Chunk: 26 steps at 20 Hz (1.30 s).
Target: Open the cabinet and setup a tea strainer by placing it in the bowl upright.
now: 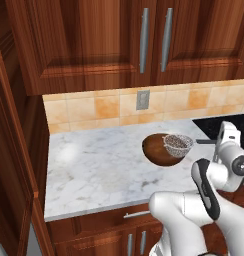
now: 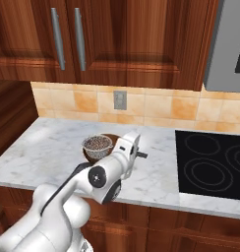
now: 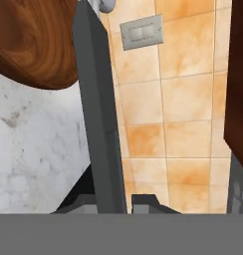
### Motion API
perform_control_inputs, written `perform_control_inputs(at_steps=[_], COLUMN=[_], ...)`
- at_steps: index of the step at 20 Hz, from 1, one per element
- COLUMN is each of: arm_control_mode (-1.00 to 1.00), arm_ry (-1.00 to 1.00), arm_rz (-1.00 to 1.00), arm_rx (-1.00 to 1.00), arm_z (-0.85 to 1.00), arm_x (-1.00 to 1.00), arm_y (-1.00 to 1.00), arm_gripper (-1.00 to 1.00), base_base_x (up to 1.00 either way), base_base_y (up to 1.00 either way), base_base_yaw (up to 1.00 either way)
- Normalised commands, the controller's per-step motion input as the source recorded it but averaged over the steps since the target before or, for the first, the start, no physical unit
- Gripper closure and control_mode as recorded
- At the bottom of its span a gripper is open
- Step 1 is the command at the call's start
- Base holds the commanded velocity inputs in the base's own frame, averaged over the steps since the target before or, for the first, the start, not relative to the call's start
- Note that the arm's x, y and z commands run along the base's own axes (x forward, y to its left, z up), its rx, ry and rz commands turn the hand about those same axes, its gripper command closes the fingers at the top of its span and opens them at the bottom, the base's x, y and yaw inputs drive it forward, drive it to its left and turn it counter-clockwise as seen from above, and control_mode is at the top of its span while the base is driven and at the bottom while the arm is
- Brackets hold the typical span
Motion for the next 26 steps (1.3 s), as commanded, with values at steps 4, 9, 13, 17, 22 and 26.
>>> perform_control_inputs(at_steps=[4, 9, 13, 17, 22, 26], arm_control_mode=[-1.00, -1.00, -1.00, -1.00, -1.00, -1.00], arm_ry=[-0.03, 0.02, 0.20, 0.13, 0.00, -0.03], arm_rz=[0.00, 0.00, -0.02, -0.02, -0.01, 0.00], arm_rx=[0.00, 0.00, 0.00, 0.00, 0.00, 0.00], arm_z=[-0.06, -0.12, -0.14, -0.04, -0.22, -0.33], arm_x=[0.00, 0.08, 0.28, 0.29, 0.19, 0.06], arm_y=[0.33, 0.16, 0.00, 0.00, 0.00, 0.00], arm_gripper=[1.00, 1.00, 1.00, 1.00, 1.00, 1.00], base_base_x=[0.00, 0.00, 0.00, 0.00, 0.00, 0.00], base_base_y=[0.00, 0.00, 0.00, 0.00, 0.00, 0.00], base_base_yaw=[0.00, 0.00, 0.00, 0.00, 0.00, 0.00])
